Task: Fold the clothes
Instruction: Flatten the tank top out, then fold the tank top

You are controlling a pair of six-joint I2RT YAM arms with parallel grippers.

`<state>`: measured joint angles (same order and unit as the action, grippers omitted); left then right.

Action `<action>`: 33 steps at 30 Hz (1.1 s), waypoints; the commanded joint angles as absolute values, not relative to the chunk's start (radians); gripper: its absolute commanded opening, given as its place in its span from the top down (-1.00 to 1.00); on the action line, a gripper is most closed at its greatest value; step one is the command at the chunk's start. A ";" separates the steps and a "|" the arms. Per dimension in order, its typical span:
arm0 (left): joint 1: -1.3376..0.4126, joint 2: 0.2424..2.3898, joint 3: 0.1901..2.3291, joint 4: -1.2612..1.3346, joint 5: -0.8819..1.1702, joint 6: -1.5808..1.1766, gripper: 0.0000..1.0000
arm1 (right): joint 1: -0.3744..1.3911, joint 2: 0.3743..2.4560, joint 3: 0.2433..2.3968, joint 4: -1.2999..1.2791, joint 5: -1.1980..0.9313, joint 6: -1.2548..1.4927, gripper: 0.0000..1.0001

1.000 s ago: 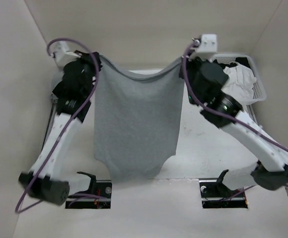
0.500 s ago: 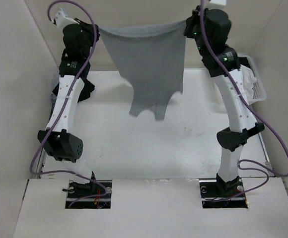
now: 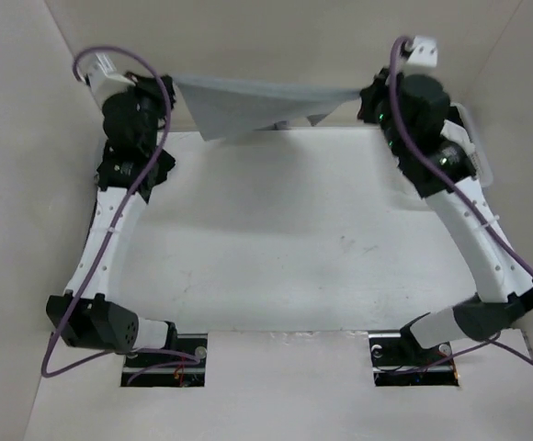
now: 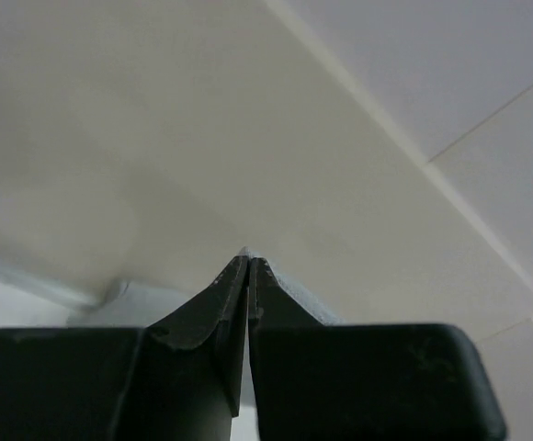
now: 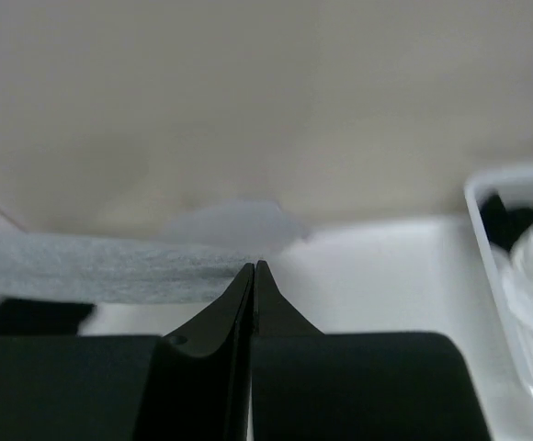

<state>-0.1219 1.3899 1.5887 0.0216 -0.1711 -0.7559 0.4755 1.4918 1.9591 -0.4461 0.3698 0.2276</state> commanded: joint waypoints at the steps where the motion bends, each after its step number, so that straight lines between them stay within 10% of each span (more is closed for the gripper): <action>1: -0.137 1.251 1.293 0.089 -0.195 -0.755 0.96 | 0.547 1.318 1.641 -0.326 0.448 0.242 1.00; 12: -0.183 0.430 0.556 -0.283 -0.255 -0.816 0.96 | 0.947 0.735 0.749 -0.429 0.546 0.607 1.00; 23: -0.226 0.117 0.492 -0.726 -0.218 -0.966 0.96 | 1.323 0.554 0.597 -0.784 0.515 1.031 1.00; 33: -0.163 0.576 0.492 -0.176 -0.310 -0.973 0.96 | 0.804 0.940 0.718 -0.231 0.275 0.611 1.00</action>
